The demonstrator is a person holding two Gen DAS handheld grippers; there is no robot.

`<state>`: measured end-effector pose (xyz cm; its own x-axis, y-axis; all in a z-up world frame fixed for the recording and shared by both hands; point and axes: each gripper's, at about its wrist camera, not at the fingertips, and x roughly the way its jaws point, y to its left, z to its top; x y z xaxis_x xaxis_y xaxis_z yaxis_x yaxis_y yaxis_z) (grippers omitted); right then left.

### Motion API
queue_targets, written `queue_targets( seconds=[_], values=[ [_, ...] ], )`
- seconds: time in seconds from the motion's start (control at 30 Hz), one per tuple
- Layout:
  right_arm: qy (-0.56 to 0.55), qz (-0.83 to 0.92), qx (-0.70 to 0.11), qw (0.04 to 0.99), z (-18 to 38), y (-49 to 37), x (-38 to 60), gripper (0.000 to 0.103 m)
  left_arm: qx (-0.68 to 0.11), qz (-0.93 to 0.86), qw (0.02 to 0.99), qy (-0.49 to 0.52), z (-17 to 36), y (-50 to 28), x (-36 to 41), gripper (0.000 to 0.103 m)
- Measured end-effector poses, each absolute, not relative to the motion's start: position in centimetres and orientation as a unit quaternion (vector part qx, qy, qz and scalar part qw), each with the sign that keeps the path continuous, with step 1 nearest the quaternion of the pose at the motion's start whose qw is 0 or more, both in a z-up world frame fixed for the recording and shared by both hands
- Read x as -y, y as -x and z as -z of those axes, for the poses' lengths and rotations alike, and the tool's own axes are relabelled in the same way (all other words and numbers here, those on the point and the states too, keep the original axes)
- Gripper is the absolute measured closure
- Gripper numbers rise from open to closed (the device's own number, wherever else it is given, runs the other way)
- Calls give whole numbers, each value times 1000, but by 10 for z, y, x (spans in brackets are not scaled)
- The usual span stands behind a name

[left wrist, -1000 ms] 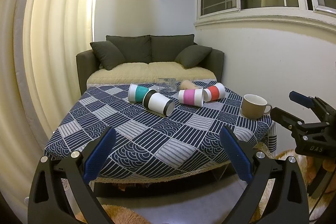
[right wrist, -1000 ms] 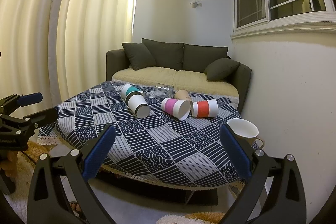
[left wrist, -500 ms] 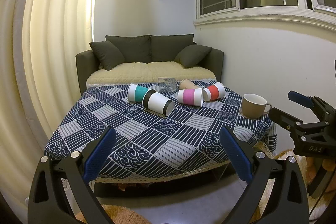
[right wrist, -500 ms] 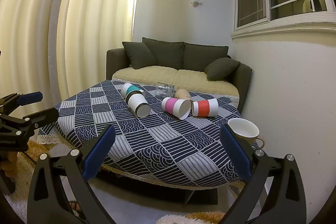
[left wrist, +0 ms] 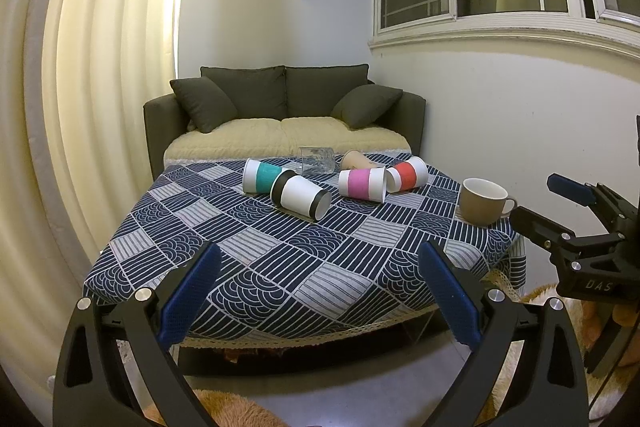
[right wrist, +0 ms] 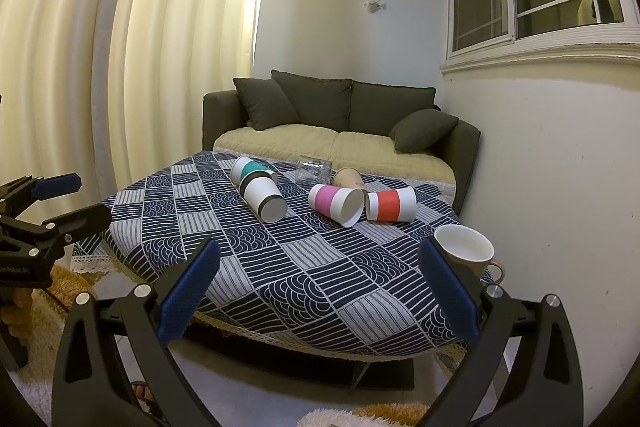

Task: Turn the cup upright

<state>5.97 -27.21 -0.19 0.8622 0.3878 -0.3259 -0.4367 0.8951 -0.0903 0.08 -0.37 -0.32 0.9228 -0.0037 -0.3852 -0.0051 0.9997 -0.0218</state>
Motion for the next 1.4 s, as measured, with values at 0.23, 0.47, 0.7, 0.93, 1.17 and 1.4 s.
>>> queue_targets(
  seconds=[0.23, 0.47, 0.7, 0.93, 1.17, 1.4],
  values=[
    [80, -214, -152, 961, 3, -60, 273, 5, -196, 0, 981, 11, 3, 0, 4, 7],
    [82, -214, -154, 961, 3, -60, 273, 5, -196, 0, 981, 11, 3, 0, 4, 7],
    [85, -216, -157, 960, 4, -61, 272, 5, -204, -1, 979, 14, 4, -3, 4, 7],
    [95, -222, -195, 951, 4, -76, 265, 5, -230, 19, 972, 49, 5, -13, -12, 7],
    [86, -255, -270, 925, 6, -129, 247, 5, -254, 46, 963, 75, 3, -42, -32, 7],
    [97, -297, -334, 889, 6, -205, 212, 5, -272, 66, 956, 89, -8, -81, -48, 7]
  ],
)
